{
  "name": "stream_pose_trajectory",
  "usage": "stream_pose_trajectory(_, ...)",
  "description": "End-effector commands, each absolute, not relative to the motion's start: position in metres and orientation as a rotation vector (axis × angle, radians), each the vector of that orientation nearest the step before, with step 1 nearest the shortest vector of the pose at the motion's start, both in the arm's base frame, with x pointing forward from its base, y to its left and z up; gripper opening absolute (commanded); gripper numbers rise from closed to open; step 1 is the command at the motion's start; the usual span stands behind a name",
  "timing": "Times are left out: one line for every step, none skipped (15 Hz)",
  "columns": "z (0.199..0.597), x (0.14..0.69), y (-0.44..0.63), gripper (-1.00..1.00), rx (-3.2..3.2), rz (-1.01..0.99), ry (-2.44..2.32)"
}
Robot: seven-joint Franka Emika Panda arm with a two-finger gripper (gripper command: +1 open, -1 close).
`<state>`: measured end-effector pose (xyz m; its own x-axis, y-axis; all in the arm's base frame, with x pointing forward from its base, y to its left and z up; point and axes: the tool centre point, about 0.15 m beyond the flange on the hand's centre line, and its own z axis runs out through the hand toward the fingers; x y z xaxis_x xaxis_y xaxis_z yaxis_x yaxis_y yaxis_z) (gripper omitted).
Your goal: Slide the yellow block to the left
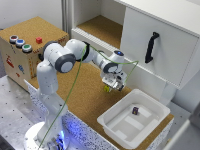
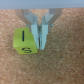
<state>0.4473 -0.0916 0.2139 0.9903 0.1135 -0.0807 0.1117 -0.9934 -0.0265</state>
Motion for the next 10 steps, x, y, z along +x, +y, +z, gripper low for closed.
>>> stream_pose_trajectory(0.222,0.423,-0.073,-1.0,-3.174,0.029,-0.211)
stream_pose_trajectory(0.222,0.424,-0.075,-1.0,-3.153,0.047,-0.234)
stream_pose_trajectory(0.221,0.422,-0.075,-1.0,-3.151,0.034,-0.265)
stream_pose_trajectory(0.219,0.422,-0.075,-1.0,-3.151,0.037,-0.286)
stream_pose_trajectory(0.217,0.421,-0.075,-1.0,-3.133,0.036,-0.306)
stream_pose_trajectory(0.214,0.423,-0.073,-1.0,-3.138,0.053,-0.329)
stream_pose_trajectory(0.21,0.426,-0.07,-1.0,-3.147,0.06,-0.324)
stream_pose_trajectory(0.208,0.428,-0.068,-1.0,-3.164,0.05,-0.309)
stream_pose_trajectory(0.204,0.433,-0.063,-1.0,-3.181,0.058,-0.272)
stream_pose_trajectory(0.202,0.438,-0.058,-1.0,-3.198,0.057,-0.233)
